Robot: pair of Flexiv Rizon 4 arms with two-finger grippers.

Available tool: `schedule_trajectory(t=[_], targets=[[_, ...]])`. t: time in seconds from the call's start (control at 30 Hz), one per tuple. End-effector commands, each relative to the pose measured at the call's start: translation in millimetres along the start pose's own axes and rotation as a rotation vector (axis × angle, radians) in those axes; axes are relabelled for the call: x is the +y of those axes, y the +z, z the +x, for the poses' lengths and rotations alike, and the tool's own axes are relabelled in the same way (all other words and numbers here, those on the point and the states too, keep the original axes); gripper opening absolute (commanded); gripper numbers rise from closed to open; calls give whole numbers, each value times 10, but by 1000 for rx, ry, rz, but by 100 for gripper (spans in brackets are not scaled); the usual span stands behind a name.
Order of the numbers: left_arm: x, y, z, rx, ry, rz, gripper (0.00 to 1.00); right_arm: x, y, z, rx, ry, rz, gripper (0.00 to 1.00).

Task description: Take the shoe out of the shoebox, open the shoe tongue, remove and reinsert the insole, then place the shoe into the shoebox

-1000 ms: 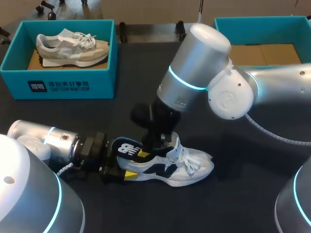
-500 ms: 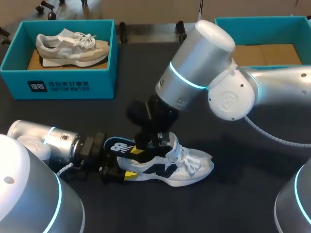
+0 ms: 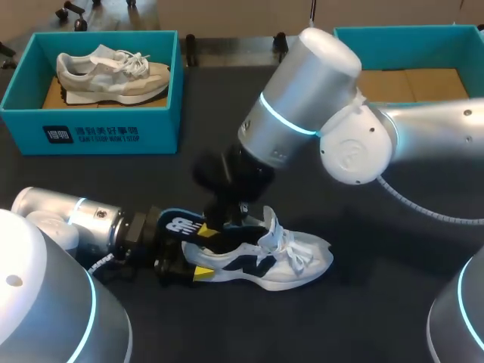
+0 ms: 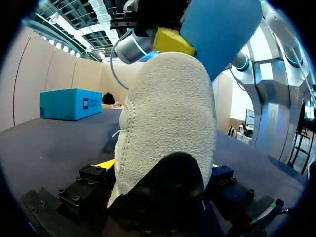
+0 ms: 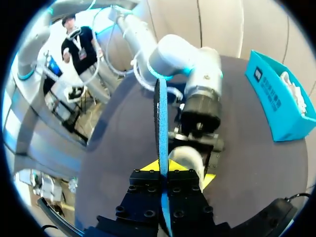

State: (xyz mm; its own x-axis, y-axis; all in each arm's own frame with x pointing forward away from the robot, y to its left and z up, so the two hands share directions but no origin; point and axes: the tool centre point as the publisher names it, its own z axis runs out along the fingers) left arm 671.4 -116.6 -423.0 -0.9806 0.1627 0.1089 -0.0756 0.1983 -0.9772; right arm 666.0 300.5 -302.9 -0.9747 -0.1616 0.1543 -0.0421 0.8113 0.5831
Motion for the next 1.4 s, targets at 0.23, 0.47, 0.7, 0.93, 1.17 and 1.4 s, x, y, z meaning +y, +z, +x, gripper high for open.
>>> schedule_trajectory(t=[0.23, 0.47, 0.7, 0.93, 1.17, 1.4], targets=[[15, 3, 3, -2, 0, 1, 0, 561, -56, -231, -8, -90, -87, 0], [15, 3, 3, -2, 0, 1, 0, 878, -359, -234, -30, -100, -171, 0], [15, 3, 3, -2, 0, 1, 0, 925, -505, -207, -37, -42, -232, 0], [15, 3, 3, -2, 0, 1, 0, 925, -505, -207, -37, -42, -232, 0], [15, 3, 3, -2, 0, 1, 0, 914, -583, -156, -80, -66, -308, 0], [15, 3, 3, -2, 0, 1, 0, 911, -1043, 113, -145, -139, -409, 0]])
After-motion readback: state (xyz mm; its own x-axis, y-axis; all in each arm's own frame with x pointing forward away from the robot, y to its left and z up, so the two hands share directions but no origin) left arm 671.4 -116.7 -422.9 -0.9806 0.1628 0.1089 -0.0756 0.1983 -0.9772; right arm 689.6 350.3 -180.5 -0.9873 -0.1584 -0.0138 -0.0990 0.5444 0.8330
